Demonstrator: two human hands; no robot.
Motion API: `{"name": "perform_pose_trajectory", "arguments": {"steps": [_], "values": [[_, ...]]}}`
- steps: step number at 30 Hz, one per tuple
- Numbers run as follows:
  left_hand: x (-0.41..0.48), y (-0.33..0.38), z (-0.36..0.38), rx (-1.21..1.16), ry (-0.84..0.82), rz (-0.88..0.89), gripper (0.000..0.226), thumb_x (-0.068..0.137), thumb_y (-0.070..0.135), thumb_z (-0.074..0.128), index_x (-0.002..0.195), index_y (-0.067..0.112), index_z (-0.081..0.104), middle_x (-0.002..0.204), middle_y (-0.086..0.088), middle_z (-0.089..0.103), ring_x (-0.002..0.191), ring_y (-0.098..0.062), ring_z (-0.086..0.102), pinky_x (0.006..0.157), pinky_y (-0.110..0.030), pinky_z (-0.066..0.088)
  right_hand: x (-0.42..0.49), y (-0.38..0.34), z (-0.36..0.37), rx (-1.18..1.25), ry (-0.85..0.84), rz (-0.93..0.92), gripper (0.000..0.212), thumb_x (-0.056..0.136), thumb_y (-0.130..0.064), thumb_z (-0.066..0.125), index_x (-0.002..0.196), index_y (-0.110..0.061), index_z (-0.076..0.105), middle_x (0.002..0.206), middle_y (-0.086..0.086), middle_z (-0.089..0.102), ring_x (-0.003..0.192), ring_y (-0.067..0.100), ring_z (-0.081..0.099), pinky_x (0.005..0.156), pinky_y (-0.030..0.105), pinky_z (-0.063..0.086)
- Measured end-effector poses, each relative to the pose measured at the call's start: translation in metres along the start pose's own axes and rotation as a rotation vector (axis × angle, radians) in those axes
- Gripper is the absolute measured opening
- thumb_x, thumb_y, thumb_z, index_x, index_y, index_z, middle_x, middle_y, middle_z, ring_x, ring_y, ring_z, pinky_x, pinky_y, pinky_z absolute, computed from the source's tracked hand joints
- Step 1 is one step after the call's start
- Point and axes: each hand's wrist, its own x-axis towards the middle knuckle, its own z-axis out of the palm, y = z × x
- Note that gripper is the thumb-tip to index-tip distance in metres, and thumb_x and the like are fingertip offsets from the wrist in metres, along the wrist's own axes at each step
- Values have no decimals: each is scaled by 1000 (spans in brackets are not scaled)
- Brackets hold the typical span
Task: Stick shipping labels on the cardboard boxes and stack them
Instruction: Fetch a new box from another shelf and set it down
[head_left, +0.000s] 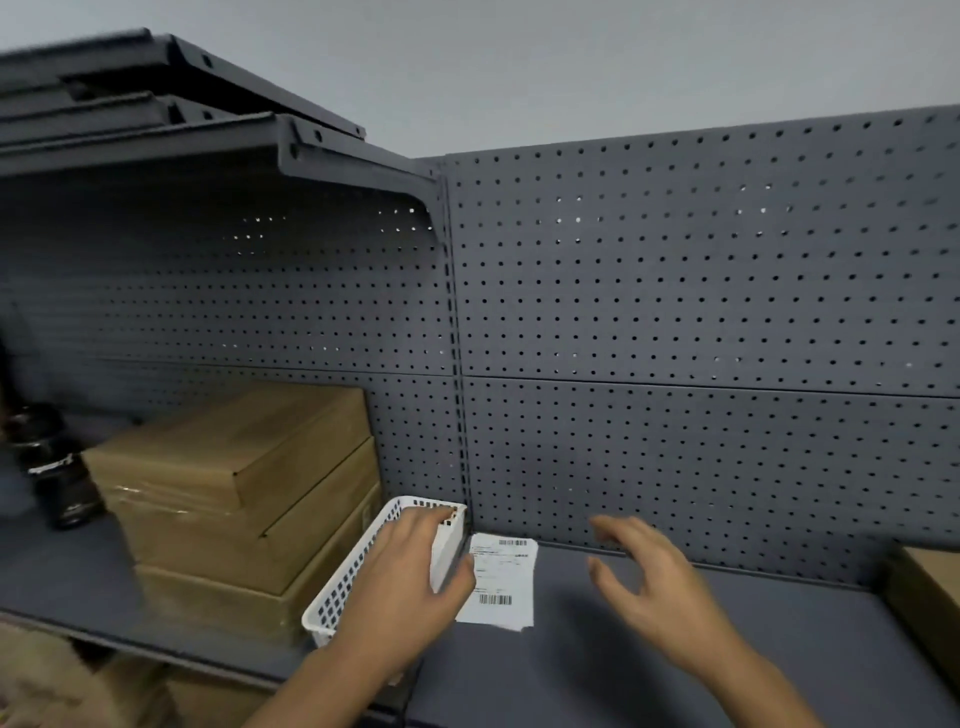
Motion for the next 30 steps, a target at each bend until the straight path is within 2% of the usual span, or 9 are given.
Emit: {"name": "perform_pose_trajectory", "arguments": {"steps": [5, 10, 13, 17, 20, 24, 27, 28, 30], "values": [[3, -31, -34, 34, 45, -2, 51, 94, 55, 52, 141, 38, 44, 134, 26, 44, 125, -1, 42, 103, -24, 42, 23, -40, 35, 56, -19, -37, 59, 86, -65, 46, 136, -35, 56, 123, -30, 55, 120, -6, 52, 102, 27, 47], [10, -57, -66, 52, 87, -13, 54, 93, 57, 50, 142, 35, 46, 133, 25, 46, 125, -1, 43, 105, -25, 42, 45, -79, 65, 103, -44, -70, 50, 93, -57, 53, 138, -36, 54, 126, -28, 55, 123, -4, 51, 102, 29, 48], [13, -68, -88, 50, 105, 0, 52, 94, 55, 52, 142, 35, 47, 132, 25, 46, 125, 0, 42, 103, -24, 42, 56, -101, 81, 136, -49, -81, 44, 95, -51, 56, 137, -37, 55, 125, -29, 56, 119, -4, 53, 99, 25, 48], [23, -82, -123, 19, 221, -47, 46, 96, 50, 55, 139, 33, 51, 129, 23, 48, 125, 0, 44, 103, -25, 42, 67, -130, 104, 220, -42, -77, 39, 95, -48, 58, 133, -38, 58, 123, -32, 57, 112, -10, 55, 96, 26, 51], [31, -96, -148, -36, 285, -86, 42, 96, 45, 58, 136, 31, 55, 126, 21, 51, 123, -1, 49, 105, -28, 45, 72, -155, 124, 276, -40, -80, 38, 96, -46, 58, 134, -38, 58, 123, -29, 59, 112, -12, 54, 94, 21, 48], [37, -113, -173, -183, 318, -77, 27, 97, 32, 62, 123, 30, 63, 117, 22, 55, 106, 1, 60, 90, -22, 51, 77, -187, 150, 314, -31, -90, 40, 96, -50, 56, 134, -39, 58, 119, -29, 59, 112, -9, 56, 96, 24, 51], [41, -128, -192, -231, 385, -38, 20, 98, 18, 63, 113, 30, 68, 111, 20, 59, 90, -3, 61, 75, -13, 47, 81, -205, 166, 343, -32, -100, 47, 91, -63, 49, 133, -44, 56, 122, -28, 59, 114, -6, 57, 96, 30, 53], [43, -135, -198, -242, 389, -46, 20, 99, 18, 62, 113, 31, 68, 111, 20, 59, 90, -2, 60, 75, -13, 47, 83, -212, 171, 355, -36, -107, 46, 91, -62, 49, 132, -44, 57, 120, -27, 60, 113, -4, 59, 94, 31, 54], [49, -155, -209, -197, 340, -88, 19, 100, 25, 60, 116, 33, 66, 117, 22, 56, 104, 0, 57, 85, -17, 47, 86, -223, 179, 384, -42, -114, 38, 94, -52, 54, 130, -40, 59, 115, -25, 61, 107, -2, 61, 89, 31, 55]]}}
